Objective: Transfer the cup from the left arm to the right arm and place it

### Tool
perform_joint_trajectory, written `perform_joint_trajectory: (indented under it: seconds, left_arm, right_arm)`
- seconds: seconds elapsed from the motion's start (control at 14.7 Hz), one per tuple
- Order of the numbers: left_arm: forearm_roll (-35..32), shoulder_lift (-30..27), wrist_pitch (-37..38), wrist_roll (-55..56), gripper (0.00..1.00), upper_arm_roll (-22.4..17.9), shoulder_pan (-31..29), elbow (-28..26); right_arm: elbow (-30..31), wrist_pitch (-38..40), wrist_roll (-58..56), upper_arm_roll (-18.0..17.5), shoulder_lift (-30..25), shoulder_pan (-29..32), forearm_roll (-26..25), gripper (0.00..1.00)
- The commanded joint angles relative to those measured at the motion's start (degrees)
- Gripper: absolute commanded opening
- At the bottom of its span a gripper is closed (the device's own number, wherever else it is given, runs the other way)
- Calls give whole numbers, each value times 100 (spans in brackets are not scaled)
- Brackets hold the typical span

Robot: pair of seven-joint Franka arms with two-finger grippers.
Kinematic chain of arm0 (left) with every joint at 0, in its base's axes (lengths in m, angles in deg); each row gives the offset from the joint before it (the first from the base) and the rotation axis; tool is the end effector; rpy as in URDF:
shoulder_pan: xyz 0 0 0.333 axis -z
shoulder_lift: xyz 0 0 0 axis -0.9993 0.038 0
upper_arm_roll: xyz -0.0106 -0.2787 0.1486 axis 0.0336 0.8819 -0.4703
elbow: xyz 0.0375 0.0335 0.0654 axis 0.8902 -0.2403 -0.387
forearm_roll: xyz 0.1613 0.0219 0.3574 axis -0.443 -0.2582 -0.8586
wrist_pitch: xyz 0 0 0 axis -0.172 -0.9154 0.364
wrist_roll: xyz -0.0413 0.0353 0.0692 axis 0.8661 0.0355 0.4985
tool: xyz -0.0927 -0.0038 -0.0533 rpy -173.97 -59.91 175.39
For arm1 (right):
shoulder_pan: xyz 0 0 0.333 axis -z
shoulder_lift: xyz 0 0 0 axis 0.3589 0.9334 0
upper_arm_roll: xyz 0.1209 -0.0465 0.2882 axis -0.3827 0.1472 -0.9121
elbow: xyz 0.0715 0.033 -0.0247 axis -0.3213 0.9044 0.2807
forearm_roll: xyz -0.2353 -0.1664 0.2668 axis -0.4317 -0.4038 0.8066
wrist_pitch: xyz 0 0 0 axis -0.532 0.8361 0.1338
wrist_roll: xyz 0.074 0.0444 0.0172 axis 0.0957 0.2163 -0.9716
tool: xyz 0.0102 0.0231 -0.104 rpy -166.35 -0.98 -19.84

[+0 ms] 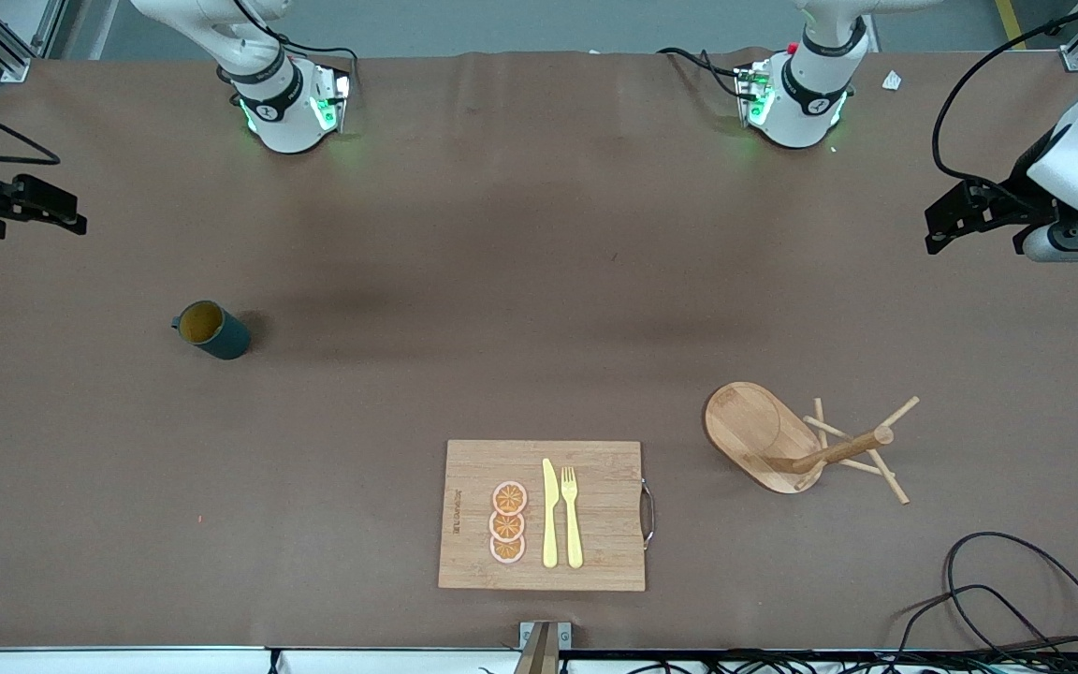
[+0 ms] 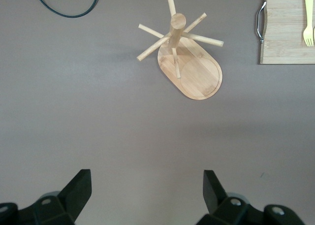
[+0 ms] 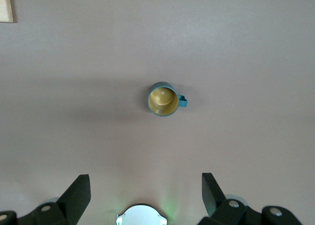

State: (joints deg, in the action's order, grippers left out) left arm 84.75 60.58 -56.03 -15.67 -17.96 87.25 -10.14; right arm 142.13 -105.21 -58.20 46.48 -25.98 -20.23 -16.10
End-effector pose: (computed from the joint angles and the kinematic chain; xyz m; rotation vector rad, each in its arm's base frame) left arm 0.5442 -0.0706 0.6318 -3.1229 0.0493 -0.0402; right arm 0.5258 -0.0397 0.6192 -3.1312 -0.0722 0.2297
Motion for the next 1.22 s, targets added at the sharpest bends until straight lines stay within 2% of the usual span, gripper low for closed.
perform_joint_trajectory:
  seconds: [0.0,0.54,0.75,1.15]
  left_arm:
    - [-14,49,16,-40,100,21,-31,113]
    - [-14,49,16,-58,100,21,-58,113]
    - [-14,49,16,-58,100,21,-58,113]
    - [-14,49,16,-58,100,21,-58,113]
  right_arm:
    - [252,-8,80,-11,-332,-63,-67,100]
    - [225,-35,115,33,-560,-10,56,100]
    - [234,-70,106,121,-578,156,415,100]
    - [234,-52,150,60,-587,139,285,100]
